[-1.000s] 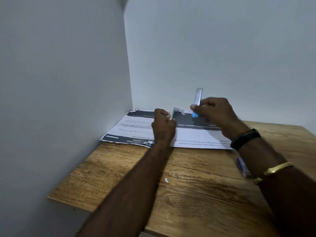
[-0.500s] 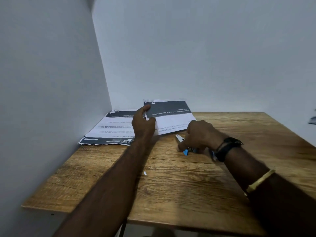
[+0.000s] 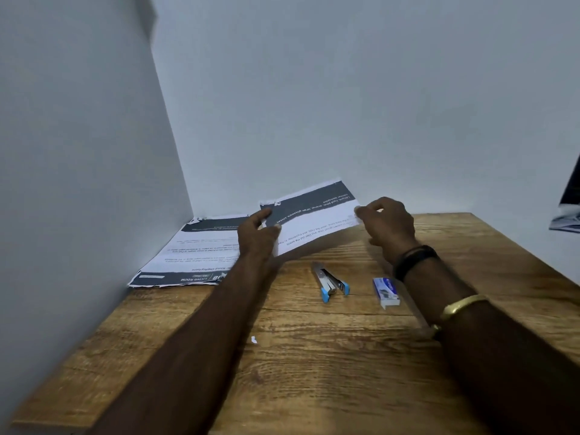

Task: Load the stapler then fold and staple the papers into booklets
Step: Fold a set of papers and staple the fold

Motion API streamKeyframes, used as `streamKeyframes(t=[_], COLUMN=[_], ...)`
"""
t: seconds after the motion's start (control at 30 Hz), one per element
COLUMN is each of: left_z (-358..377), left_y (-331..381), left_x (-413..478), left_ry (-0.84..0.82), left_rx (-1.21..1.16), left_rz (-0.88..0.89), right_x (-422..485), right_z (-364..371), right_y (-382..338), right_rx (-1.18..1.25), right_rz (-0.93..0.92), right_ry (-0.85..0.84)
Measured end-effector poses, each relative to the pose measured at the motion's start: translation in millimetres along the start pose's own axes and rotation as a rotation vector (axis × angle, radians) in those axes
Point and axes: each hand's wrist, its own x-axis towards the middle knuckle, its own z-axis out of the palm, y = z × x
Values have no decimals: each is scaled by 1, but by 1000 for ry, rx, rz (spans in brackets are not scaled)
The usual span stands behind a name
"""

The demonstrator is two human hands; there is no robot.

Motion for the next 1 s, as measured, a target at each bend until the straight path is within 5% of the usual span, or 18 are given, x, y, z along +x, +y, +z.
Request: streamKeyframes(t=[0.1, 0.23, 0.43, 0.7, 1.0], left_z=[12, 32, 56, 70, 82], left_y=[-2, -6, -15, -23, -26], left_x=[6, 9, 22, 39, 40], left_ry=[-64, -58, -73, -200, -251], left_rx=[27, 31, 483, 859, 1216], left_rz=[-10, -73, 81, 248, 181], right_x=[12, 31, 51, 74, 80], right_z=[-2, 1, 6, 11, 23], right_y=[10, 23, 40, 51, 56], right_rx=[242, 50, -148, -303, -453], right_rz=[154, 142, 114, 174, 130], right_ry=[29, 154, 199, 128, 83])
